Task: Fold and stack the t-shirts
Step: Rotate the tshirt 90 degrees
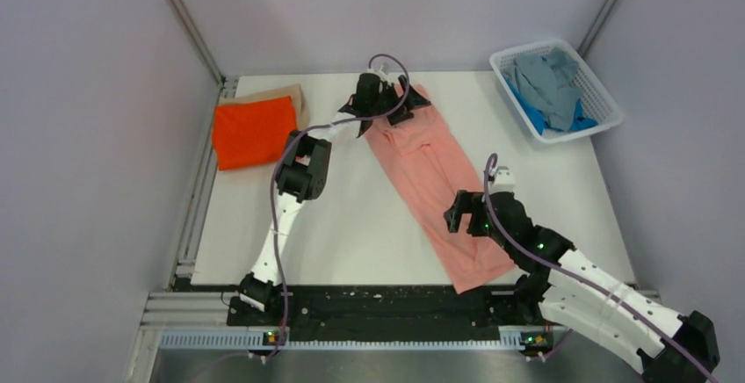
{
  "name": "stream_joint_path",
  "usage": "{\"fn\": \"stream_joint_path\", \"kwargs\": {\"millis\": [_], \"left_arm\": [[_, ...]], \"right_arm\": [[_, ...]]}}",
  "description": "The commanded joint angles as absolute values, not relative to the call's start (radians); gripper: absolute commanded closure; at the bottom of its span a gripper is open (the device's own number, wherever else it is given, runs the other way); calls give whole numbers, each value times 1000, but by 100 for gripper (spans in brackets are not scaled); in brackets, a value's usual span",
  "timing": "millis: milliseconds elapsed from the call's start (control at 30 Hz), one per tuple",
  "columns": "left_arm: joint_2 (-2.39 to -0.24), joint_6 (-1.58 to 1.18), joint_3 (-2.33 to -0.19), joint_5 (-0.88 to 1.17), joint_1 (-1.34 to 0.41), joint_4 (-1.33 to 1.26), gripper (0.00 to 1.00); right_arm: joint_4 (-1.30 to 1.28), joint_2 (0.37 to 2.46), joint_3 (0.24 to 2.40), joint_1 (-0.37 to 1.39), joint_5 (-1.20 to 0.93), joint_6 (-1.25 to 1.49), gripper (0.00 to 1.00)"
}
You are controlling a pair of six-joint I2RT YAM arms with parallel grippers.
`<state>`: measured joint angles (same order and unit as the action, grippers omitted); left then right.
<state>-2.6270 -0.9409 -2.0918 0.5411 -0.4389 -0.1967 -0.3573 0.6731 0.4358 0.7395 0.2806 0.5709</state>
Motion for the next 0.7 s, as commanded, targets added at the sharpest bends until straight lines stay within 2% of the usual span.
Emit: {"fn": "stream_joint_path", "kwargs": {"millis": [0,133,267,433,567,667], "left_arm": [[-2563,-889,-2063,503,-426,-168,1],[-2626,-1008,-2066,565,-413,-274,1],[-2683,-1079,-2100,592,-415,-343,1],[-2743,-1074,-2244,568,-416,-283,1],[-2763,-1051,-2315,522,-414,-252,1],[-2762,-1013,-2338,507,-412,-210,1]], "right_arm": [[-365,763,371,678,247,663,1],[-261,933,354,678,135,662,4],[-17,1110,356,715,-112,627,4],[109,1290,491,865,-185,570,4],[196,1400,565,905,-292,546,4],[159,1413,602,906,-257,522,4]]}}
